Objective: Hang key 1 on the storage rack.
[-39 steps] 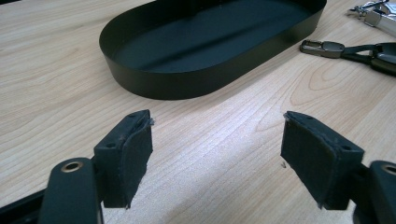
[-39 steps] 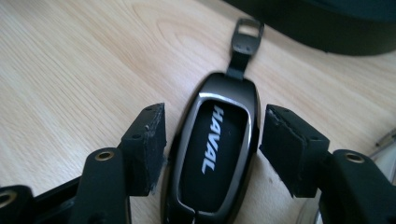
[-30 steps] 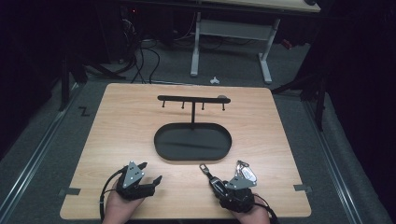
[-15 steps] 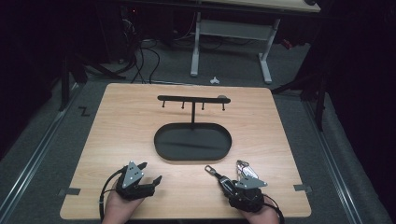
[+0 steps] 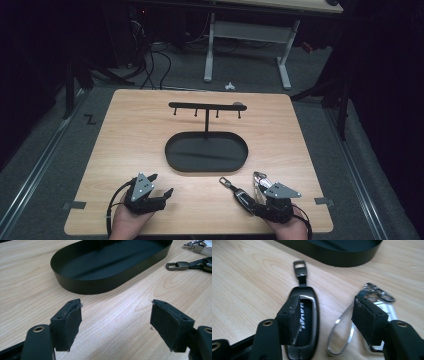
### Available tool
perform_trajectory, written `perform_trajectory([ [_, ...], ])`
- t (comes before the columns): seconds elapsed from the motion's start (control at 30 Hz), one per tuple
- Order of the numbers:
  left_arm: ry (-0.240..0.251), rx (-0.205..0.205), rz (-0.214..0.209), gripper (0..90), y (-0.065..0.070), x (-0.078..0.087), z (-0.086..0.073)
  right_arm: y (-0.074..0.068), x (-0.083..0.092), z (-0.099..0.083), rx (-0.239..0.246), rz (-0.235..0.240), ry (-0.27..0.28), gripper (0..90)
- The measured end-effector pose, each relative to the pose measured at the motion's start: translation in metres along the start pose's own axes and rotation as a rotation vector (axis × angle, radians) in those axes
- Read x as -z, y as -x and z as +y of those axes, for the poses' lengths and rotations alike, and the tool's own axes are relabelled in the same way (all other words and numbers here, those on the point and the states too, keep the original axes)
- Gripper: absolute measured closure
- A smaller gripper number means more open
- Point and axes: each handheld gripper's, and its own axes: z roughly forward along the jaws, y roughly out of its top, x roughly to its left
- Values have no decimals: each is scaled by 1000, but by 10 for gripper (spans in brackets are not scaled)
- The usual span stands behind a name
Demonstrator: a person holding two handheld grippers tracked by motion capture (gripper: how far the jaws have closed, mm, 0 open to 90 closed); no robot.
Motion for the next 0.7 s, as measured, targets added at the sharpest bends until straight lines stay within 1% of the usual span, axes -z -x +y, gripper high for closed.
perform_trajectory([
  [0.13,4,1,6,257,0,0,0,5,2,1,-1,-15,-3,439],
  [0.2,7,5,6,257,-1,0,0,10,2,2,-3,-23,-15,450],
  [0.3,16,7,5,256,-2,-2,1,15,1,3,-3,-42,-34,418],
  [0.37,17,7,1,253,-2,-3,1,17,0,3,-16,-48,-67,387],
  [0.4,16,7,-3,253,-2,-3,1,17,0,3,-16,-48,-67,387],
  [0.5,14,-6,-7,241,-2,-5,2,20,-1,3,-12,-78,-119,324],
  [0.53,14,-6,-7,241,-2,-5,2,20,-1,3,-12,-78,-119,324],
  [0.6,27,-5,-10,241,-3,-4,3,23,1,5,-28,-84,-143,322],
  [0.67,40,-1,-22,238,-3,-3,3,26,2,8,-48,-77,-170,298],
  [0.7,36,-8,-24,228,-3,-4,4,30,3,11,-57,-80,-201,292],
])
